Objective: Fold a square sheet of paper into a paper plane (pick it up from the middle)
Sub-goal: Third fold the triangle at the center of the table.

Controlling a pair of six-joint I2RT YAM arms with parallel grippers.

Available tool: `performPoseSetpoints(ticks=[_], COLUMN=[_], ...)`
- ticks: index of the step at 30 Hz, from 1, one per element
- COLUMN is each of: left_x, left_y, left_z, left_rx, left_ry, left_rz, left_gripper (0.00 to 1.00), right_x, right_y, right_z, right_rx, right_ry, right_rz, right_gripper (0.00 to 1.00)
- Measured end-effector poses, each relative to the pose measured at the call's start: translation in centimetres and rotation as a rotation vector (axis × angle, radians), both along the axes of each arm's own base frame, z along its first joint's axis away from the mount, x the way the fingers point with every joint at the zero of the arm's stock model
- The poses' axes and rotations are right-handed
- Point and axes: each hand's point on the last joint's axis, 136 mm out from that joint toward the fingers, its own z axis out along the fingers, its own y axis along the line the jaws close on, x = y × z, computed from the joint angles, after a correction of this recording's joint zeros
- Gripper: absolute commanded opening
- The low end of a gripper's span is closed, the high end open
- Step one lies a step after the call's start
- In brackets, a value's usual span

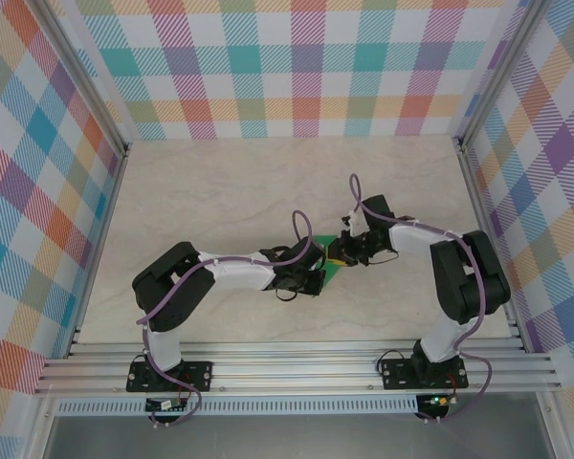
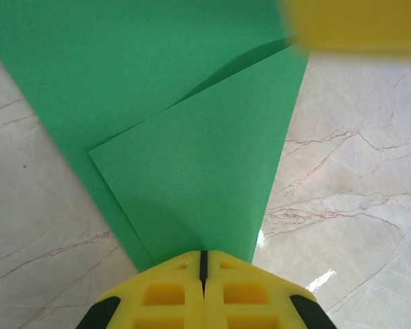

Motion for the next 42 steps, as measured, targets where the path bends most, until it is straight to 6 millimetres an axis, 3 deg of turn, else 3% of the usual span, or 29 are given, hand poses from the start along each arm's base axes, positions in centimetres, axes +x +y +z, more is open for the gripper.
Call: performPoseSetpoints(ticks=[7,19,25,30,33,42], left_x=[0.0,-1.0,-1.3,-1.5,-1.3,-1.4], left_y=[0.0,2.3,0.8,-0.7,-1.5,-1.5], left_z=[0.0,0.9,3.3,4.0,3.6,1.4], left_rx=[0.004,0.088,-0.008,-0.075,-0.098,-0.079], left_ry=[0.001,0.015,0.012,0.034,0.039,0.065], left_rz=[-0.001,-0.004,-0.028,-0.048,-0.055,-0.046], left_gripper=[0.04,0.19,0.19,0.18,0.17,0.15], right_x=[-1.0,-0.9,-0.9,-0.9,-0.9,-0.9], right_y=[0.1,0.1,0.1,0.1,0.1,0.1], right_z=[-3.7,-3.8,-3.8,-3.8,-3.8,-3.9], right_rx=[-0.050,-0.054,-0.054,-0.054,-0.055,-0.056], right_ry=[0.104,0.110,0.110,0.111,0.114,0.116], right_rz=[0.007,0.008,0.008,0.008,0.008,0.008], right_gripper=[0.12,0.12,0.12,0.12,0.12,0.12])
